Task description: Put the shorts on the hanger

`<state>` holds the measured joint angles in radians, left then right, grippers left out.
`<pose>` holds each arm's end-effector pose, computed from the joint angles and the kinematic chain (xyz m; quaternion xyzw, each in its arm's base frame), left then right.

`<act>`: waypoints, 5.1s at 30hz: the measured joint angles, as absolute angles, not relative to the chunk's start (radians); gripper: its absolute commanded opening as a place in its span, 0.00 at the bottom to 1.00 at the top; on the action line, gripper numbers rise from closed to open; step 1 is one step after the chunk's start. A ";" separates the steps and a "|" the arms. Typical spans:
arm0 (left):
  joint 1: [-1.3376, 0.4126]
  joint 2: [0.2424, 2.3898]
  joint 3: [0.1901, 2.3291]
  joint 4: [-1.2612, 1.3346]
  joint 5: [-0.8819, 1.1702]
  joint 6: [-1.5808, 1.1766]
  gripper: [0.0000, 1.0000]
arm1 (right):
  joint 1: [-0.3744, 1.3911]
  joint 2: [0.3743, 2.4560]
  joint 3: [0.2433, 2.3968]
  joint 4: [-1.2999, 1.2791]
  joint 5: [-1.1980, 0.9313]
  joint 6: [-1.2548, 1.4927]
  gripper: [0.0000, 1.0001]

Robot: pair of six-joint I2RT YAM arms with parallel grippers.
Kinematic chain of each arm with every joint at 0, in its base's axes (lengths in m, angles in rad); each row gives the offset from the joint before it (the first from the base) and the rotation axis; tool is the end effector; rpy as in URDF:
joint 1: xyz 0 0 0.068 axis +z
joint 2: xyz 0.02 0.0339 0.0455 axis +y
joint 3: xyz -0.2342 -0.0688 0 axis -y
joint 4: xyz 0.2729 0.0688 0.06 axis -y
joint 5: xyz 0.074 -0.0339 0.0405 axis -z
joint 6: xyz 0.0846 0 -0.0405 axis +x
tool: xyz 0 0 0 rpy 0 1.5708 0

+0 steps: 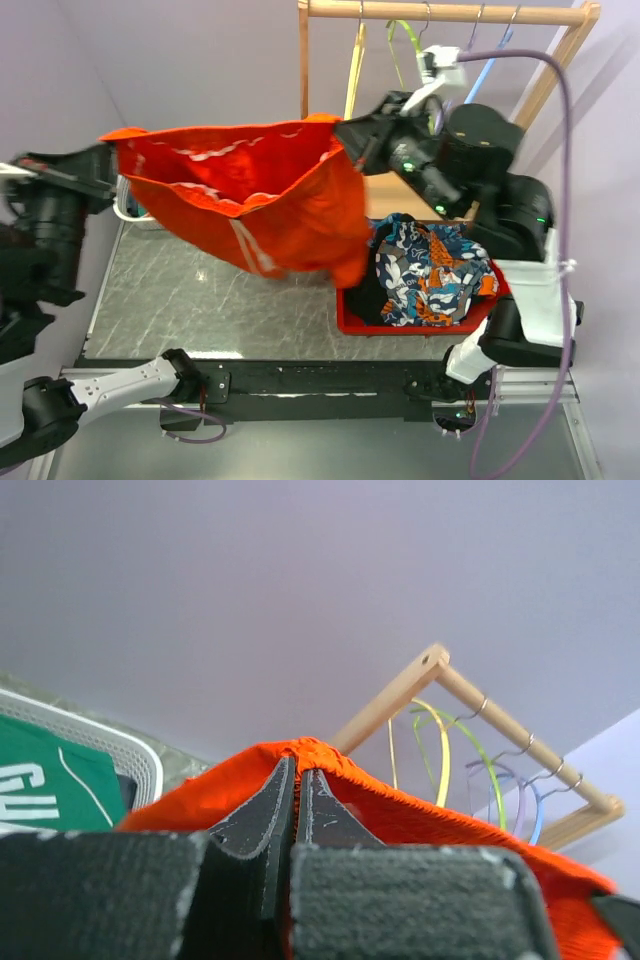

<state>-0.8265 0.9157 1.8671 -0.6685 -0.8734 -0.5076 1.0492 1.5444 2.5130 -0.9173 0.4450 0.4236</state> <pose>0.1223 -0.0371 0.5921 -0.2476 0.5908 -0.2488 0.7264 0.1657 0.2152 0.6142 -0.0545 0.6884 0.3623 0.6260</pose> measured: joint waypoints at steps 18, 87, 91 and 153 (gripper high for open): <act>-0.766 0.962 1.135 -0.765 -0.771 -0.719 0.01 | 0.802 1.173 1.167 -0.531 0.250 0.531 0.00; -0.834 1.941 2.285 -0.400 -0.513 -0.146 0.01 | 0.799 0.852 0.759 -0.442 0.218 0.548 0.73; -0.834 1.922 2.242 -0.355 -0.521 -0.123 0.01 | 0.799 0.867 0.759 -0.442 0.218 0.548 0.73; -0.834 1.328 1.525 -0.073 -0.339 -0.232 0.01 | 0.798 0.779 0.819 -0.541 0.291 0.540 0.73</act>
<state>-0.8345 1.3277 1.5246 -0.0734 -0.3389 -0.2317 0.7982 0.7788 0.8192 -0.5411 0.2909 0.5396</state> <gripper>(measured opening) 0.164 0.729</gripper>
